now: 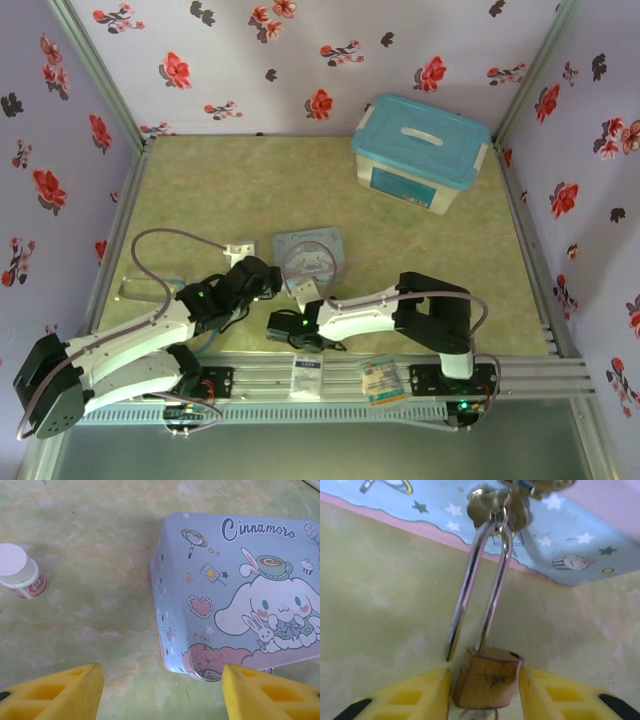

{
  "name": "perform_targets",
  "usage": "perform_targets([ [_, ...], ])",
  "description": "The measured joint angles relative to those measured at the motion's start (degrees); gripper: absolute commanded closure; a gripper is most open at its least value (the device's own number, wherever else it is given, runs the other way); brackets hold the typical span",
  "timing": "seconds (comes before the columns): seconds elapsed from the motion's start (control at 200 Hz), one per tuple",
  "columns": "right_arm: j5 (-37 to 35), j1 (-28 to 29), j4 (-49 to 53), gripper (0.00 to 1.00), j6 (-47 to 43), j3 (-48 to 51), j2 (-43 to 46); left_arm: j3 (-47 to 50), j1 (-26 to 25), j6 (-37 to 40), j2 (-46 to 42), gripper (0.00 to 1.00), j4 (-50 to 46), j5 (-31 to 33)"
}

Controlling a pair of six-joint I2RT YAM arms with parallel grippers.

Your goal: Unlock the padlock with the key

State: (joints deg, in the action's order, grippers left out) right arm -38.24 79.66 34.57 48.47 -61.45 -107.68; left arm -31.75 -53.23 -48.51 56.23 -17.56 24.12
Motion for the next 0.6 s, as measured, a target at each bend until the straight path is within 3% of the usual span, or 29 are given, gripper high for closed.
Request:
perform_targets([
  [0.145, 5.35, -1.99, -6.78, 0.57, -1.92, 7.08, 8.79, 0.00, 0.00, 0.00, -0.42, 0.36, -0.02, -0.07],
  [0.31, 12.02, -7.96, -15.43, 0.55, -3.23, 15.19, 19.52, 0.00, 0.00, 0.00, -1.25, 0.35, 0.00, -0.22],
  [0.445, 13.92, -9.11, -15.85, 0.48, -4.39, 14.99, 19.65, 0.00, 0.00, -0.02, -1.40, 0.35, 0.02, -0.24],
  [0.6, 15.82, -9.11, -16.98, 0.48, -4.72, 14.95, 17.49, 0.00, 0.00, -0.42, -1.40, 0.35, 0.02, -0.42],
])
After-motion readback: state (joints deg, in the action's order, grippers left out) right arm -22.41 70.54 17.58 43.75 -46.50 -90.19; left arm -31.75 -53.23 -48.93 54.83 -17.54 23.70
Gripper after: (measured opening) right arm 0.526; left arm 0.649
